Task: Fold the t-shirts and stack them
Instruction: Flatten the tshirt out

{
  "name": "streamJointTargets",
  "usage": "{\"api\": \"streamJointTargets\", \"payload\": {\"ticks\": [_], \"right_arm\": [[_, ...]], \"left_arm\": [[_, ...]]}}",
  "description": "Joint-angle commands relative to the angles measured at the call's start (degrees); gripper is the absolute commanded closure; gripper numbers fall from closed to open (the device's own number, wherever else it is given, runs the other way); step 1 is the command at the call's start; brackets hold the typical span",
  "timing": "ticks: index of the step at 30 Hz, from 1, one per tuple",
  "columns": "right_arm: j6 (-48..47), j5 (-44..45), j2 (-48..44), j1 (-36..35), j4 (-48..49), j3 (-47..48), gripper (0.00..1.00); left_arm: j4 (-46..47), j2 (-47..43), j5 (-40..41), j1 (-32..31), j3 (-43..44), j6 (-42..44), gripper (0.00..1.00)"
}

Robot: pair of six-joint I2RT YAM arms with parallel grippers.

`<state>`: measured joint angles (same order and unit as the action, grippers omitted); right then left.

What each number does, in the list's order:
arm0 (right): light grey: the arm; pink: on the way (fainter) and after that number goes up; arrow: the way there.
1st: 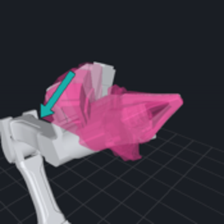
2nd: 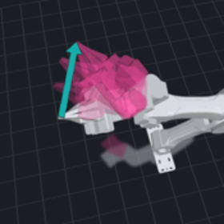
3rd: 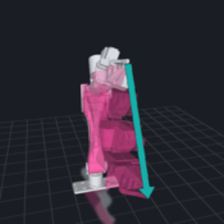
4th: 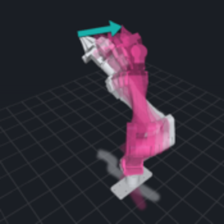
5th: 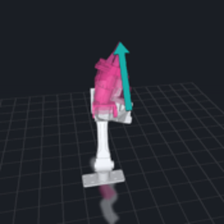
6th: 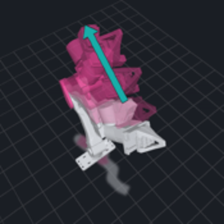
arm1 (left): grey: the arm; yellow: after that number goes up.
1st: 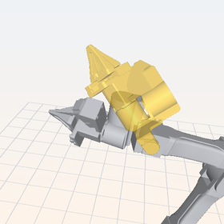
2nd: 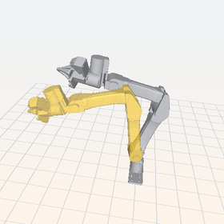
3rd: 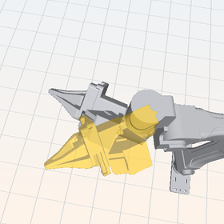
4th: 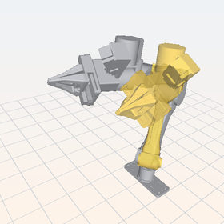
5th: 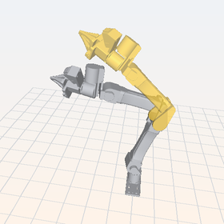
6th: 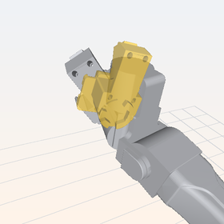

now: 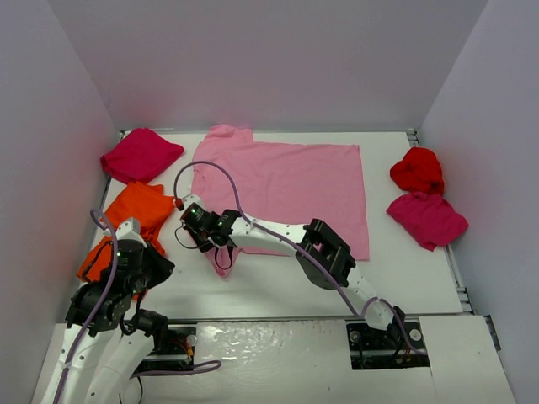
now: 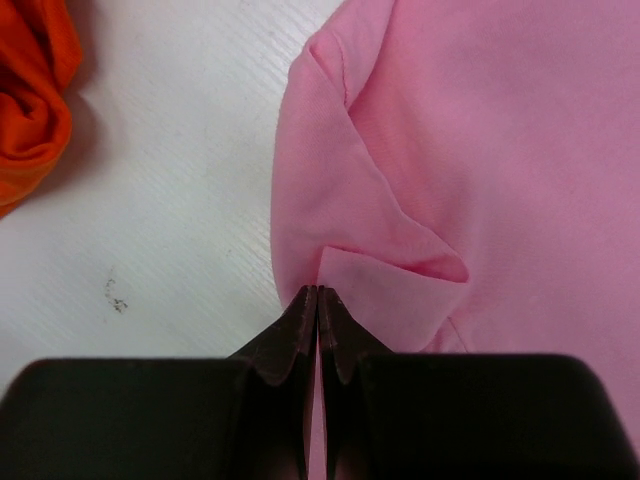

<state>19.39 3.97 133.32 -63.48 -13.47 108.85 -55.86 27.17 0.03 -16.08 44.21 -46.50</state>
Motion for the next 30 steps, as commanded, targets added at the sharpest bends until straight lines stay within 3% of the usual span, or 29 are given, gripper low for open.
{"api": "streamJointTargets", "payload": {"ticks": [1, 12, 30], "right_arm": [[-0.7, -2.5, -8.5, -0.7, 0.6, 3.4, 1.0], [0.4, -5.4, -8.7, -3.7, 0.7, 2.4, 1.0], [2.5, -14.2, -10.4, -16.7, 8.1, -6.1, 1.0]], "left_arm": [[3.1, 1.5, 0.0, -0.1, 0.4, 0.9, 1.0], [3.2, 1.4, -1.4, -0.1, 0.4, 0.9, 1.0], [3.2, 0.3, -1.2, -0.1, 0.5, 0.9, 1.0]]}}
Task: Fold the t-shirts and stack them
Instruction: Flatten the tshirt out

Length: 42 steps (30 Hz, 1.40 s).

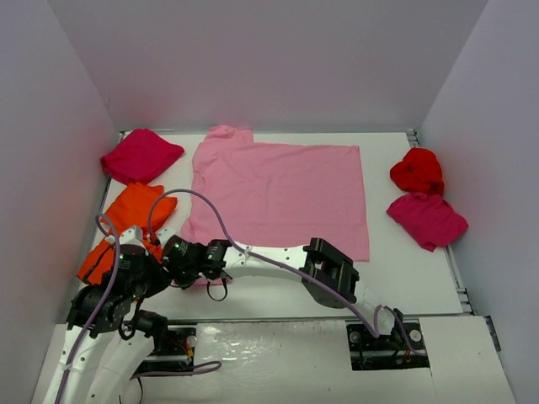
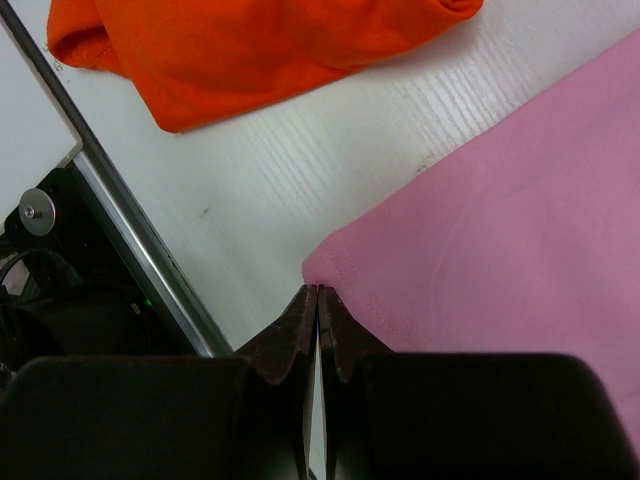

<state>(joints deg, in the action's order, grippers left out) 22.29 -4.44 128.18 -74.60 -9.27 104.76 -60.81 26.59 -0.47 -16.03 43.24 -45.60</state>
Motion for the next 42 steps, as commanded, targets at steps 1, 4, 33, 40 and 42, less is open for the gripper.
{"api": "streamJointTargets", "payload": {"ticks": [1, 4, 33, 40, 42], "right_arm": [[-0.2, -5.5, -5.3, -6.0, 4.1, -2.5, 1.0], [0.0, -5.2, -5.4, -6.9, 4.6, -3.6, 0.97], [7.1, 27.2, -45.3, 24.8, 0.6, -35.7, 1.0], [7.6, 18.9, -43.5, 28.7, 1.0, -38.8, 1.0], [8.4, 11.3, -42.2, 27.8, 3.1, -39.9, 1.0]], "left_arm": [[8.2, 0.8, -0.8, -0.1, 1.5, 0.0, 1.0], [8.2, 0.5, -0.8, -0.1, 1.5, 0.1, 1.0], [24.0, 24.5, -7.6, -0.5, 13.5, 1.2, 1.0], [31.7, 36.9, -15.9, -0.5, 14.5, -1.4, 1.0], [32.1, 37.6, -15.2, -0.5, 15.2, -1.6, 1.0]]}}
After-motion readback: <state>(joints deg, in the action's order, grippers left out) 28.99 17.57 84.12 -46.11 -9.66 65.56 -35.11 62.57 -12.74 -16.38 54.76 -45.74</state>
